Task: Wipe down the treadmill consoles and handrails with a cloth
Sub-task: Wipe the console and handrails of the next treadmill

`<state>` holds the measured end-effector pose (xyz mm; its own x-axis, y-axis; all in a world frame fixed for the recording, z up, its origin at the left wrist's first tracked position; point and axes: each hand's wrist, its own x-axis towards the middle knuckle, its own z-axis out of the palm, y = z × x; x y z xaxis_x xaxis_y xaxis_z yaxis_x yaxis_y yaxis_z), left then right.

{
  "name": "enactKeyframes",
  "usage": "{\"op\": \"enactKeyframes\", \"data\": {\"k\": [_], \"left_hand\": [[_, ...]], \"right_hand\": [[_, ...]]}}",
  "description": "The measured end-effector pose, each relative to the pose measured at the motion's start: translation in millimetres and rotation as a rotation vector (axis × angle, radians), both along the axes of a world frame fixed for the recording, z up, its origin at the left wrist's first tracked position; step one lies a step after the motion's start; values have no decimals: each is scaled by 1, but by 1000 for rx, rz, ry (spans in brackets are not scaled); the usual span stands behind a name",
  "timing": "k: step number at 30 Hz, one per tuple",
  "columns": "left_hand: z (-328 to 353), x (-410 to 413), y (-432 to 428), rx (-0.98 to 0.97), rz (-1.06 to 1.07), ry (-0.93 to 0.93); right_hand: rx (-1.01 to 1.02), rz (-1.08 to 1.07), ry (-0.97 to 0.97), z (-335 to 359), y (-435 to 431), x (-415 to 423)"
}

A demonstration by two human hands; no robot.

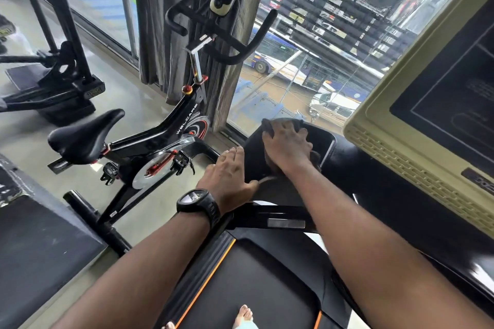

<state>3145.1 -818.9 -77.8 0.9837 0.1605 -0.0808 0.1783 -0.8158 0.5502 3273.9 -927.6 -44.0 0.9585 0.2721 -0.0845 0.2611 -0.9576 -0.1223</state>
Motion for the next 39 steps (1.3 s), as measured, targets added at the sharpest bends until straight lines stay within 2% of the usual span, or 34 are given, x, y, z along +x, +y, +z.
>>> {"op": "enactKeyframes", "data": {"k": [2,5,8,11,13,16,19,24,27,32,33,35,37,39], "left_hand": [[1,-1,0,7,-2,8],[1,0,-1,21,-1,11],[0,0,0,20,2,11],[0,0,-1,12,6,13],[0,-1,-1,14,4,17],[0,0,0,7,8,20],[-1,1,-1,0,5,22],[1,0,-2,6,13,16],[1,0,-1,-1,17,11],[0,1,0,-19,9,10],[0,0,0,-18,10,10],[2,0,0,-14,4,10],[1,-1,0,-17,7,10],[-1,-1,0,-18,23,2]], "right_hand": [[-24,-103,16,-1,16,-6],[-132,66,-100,-7,18,-13],[-76,176,-53,1,8,16],[57,-36,66,7,5,39],[101,-192,68,3,10,40],[26,-165,43,3,15,43],[47,-119,92,9,11,56],[90,-276,105,5,21,40],[31,-152,69,7,21,10],[-114,283,-153,-9,-12,-27],[-118,308,-126,-8,-17,-19],[-64,198,-38,-4,-15,-6],[-53,127,-50,-7,-5,-11],[-90,268,-150,-15,-1,-28]]}}
